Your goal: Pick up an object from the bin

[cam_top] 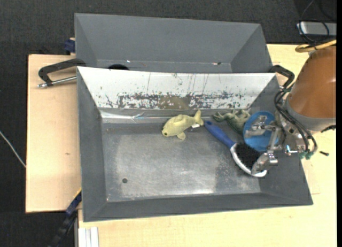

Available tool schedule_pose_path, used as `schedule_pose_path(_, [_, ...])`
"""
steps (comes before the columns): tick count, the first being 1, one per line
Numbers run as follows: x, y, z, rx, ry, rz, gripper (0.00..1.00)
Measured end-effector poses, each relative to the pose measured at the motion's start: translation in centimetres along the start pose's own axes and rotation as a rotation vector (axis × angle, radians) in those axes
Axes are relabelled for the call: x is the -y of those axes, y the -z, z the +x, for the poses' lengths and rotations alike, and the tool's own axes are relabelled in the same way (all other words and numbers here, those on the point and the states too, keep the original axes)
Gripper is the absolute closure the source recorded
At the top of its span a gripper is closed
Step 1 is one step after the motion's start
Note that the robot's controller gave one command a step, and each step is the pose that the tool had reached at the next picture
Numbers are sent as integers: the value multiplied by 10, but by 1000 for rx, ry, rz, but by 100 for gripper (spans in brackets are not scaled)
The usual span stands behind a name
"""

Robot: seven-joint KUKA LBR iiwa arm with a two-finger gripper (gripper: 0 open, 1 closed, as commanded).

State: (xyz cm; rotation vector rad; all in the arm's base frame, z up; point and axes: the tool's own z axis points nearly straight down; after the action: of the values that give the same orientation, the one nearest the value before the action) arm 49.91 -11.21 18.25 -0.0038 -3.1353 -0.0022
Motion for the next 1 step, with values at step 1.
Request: schedule_pose_path(1, [37, -112, -24, 5, 42, -2, 0])
